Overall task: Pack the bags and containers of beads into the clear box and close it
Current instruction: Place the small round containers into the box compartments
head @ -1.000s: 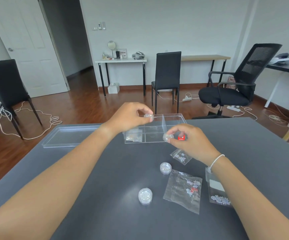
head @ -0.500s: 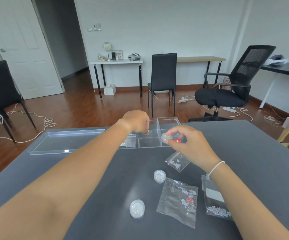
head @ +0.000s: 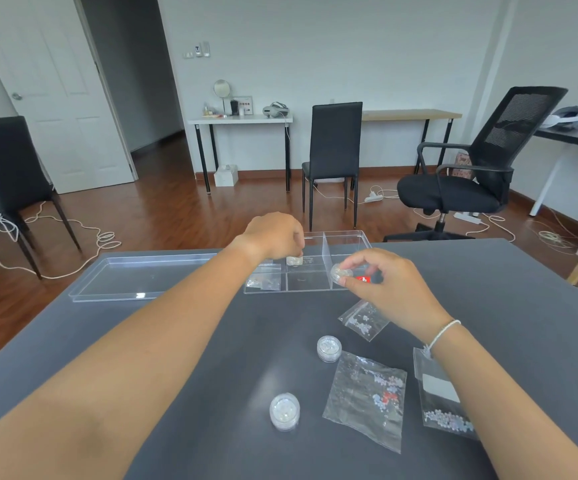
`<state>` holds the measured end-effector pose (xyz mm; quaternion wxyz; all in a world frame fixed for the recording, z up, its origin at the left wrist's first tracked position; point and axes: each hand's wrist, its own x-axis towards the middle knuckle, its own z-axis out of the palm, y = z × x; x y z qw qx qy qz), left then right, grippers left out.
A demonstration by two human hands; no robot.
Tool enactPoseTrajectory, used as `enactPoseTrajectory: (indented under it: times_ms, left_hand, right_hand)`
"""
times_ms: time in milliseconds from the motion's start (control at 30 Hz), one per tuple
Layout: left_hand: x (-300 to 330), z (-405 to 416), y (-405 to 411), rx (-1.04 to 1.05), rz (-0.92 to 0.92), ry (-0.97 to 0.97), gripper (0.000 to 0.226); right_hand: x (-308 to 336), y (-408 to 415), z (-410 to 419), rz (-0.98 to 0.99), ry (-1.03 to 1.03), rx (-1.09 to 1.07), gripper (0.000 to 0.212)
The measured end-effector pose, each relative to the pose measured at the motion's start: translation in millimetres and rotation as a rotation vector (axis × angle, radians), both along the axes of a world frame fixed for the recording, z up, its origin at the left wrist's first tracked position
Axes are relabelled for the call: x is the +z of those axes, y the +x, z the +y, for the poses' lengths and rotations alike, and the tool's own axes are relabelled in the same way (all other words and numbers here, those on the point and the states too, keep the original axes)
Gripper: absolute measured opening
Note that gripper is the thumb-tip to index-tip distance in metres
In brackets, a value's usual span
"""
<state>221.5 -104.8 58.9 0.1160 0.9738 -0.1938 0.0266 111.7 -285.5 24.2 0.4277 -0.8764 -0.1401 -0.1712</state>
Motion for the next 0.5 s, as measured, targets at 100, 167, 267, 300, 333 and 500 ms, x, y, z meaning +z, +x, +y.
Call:
enactPoseTrajectory:
  times_ms: [100, 167, 267, 300, 333, 500]
  left_hand:
    - [-1, 18, -13, -0.010, -0.036, -0.198, 0.011]
    - [-9, 33, -24, 0.005, -0.068, -0.357, 0.012]
    - [-25, 57, -40, 0.015, -0.137, -0.502, 0.014]
    - [-30, 65, -45, 0.024, -0.144, -0.535, 0.016]
    - [-35, 71, -50, 0.031, -0.139, -0.571, 0.018]
    - [-49, 85, -58, 0.062, -0.088, -0.666, 0.022]
  right_hand:
    - [1, 1, 0, 0.014, 0.054, 0.003, 0.012]
    - [2, 3, 2, 0.014, 0.085, -0.002, 0.012]
    - [8, 11, 5, 0.007, 0.087, -0.011, 0.010]
    - [10, 15, 6, 0.006, 0.071, -0.016, 0.007]
    - [13, 20, 9, 0.010, 0.052, -0.022, 0.004]
    - [23, 53, 23, 0.064, -0.075, -0.036, 0.002]
